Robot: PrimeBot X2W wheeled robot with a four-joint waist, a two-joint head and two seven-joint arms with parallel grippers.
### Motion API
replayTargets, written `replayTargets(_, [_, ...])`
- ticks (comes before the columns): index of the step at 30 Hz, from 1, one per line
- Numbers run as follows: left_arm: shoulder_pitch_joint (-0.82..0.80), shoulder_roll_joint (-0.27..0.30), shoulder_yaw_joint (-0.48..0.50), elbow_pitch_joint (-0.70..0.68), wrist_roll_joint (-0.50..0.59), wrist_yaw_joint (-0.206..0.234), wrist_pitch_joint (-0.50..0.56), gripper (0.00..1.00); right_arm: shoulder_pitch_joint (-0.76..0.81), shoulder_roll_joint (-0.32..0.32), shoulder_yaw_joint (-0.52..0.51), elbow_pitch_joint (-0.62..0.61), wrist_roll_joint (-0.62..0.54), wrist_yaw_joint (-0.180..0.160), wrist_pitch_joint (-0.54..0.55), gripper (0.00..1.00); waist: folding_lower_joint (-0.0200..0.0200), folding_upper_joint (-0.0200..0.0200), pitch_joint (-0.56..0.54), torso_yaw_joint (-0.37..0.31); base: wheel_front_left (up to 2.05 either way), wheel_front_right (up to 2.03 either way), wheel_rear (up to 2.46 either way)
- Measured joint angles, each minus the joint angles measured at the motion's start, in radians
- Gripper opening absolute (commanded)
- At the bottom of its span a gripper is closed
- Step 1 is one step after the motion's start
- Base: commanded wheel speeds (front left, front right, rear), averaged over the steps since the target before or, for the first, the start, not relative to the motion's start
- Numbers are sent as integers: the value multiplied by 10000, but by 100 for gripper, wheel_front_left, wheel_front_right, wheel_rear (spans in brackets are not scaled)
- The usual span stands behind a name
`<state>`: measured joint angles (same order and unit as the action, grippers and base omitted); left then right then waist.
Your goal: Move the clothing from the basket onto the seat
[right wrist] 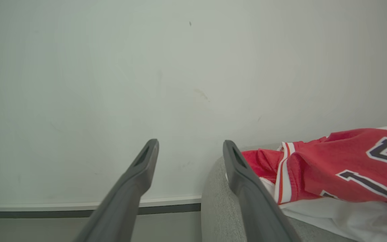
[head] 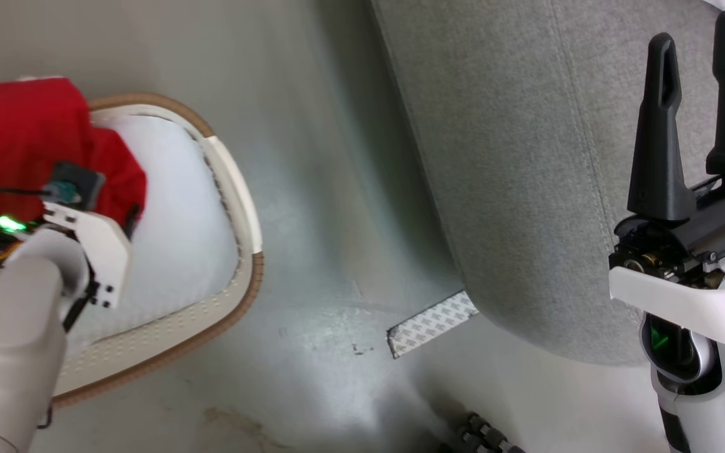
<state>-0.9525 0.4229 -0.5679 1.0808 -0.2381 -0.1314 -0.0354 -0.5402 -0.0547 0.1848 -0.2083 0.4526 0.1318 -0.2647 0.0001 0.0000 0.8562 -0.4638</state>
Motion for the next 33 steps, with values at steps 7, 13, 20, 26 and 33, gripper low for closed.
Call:
replayTargets(7, [-314, 86, -380, 750, -159, 12, 846, 100, -27, 12, 69, 0, 347, -2, 0, 100, -1, 0, 312, -411, 0, 0, 0])
replayTargets(13, [-432, 186, -784, 788, -408, 15, 928, 0, -27, 13, 38, 56, 416, -2, 0, 100, 0, 0, 351, -464, 0, 0, 0])
replayTargets(20, [-335, -42, -991, 863, -800, 10, 314, 0, -77, 19, -69, 303, 305, -2, 0, 100, 0, 0, -100, -260, 0, 0, 0])
replayTargets(26, [74, -640, -1020, 1037, -1154, 8, -355, 0, -36, 31, -190, 523, -48, 0, 0, 100, -1, 0, -957, 51, 0, 0, 0])
replayTargets(33, [679, -1436, -1231, 988, -1716, 2, -1162, 0, 438, -230, -472, 826, -343, -2, 0, 100, -1, 0, -2399, 589, 0, 0, 0])
